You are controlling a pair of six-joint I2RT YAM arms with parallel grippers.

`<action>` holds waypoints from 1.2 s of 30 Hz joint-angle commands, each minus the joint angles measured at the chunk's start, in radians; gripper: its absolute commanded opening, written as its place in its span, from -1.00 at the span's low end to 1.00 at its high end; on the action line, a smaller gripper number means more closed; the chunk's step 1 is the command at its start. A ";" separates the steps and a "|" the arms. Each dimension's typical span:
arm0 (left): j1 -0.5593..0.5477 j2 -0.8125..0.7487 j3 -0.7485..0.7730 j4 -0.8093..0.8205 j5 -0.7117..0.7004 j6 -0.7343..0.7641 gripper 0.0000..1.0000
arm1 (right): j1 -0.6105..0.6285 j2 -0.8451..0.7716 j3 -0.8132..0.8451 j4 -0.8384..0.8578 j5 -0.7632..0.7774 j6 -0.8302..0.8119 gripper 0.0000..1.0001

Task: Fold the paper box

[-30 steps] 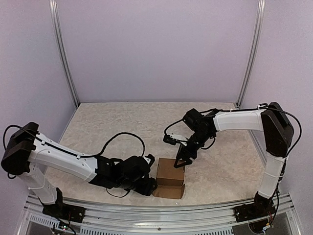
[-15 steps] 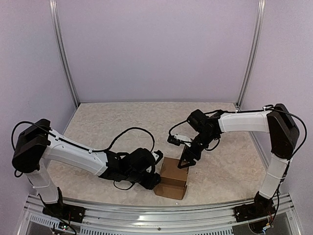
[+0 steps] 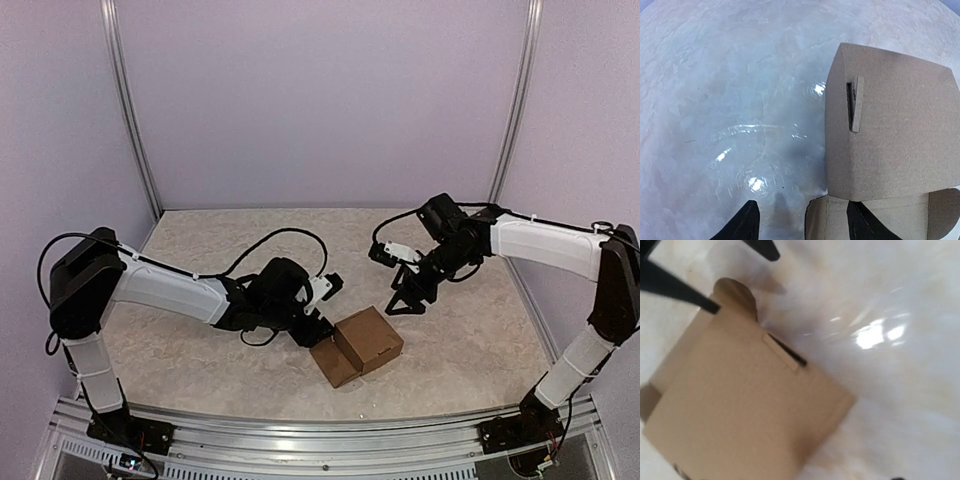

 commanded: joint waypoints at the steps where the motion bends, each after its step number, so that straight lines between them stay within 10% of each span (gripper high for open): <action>1: 0.012 -0.057 0.012 0.035 0.011 0.090 0.21 | -0.014 -0.179 -0.077 0.071 0.098 -0.147 0.79; 6: 0.023 -0.213 -0.186 0.116 -0.049 -0.003 0.31 | -0.014 -0.373 -0.216 0.340 0.071 -0.204 0.99; 11: 0.071 -0.257 -0.333 0.211 0.057 -0.047 0.30 | 0.101 -0.145 -0.085 0.089 -0.026 -0.344 0.96; 36: 0.085 0.009 -0.267 0.388 0.225 -0.002 -0.45 | 0.476 -0.167 -0.357 0.397 0.468 -0.297 0.52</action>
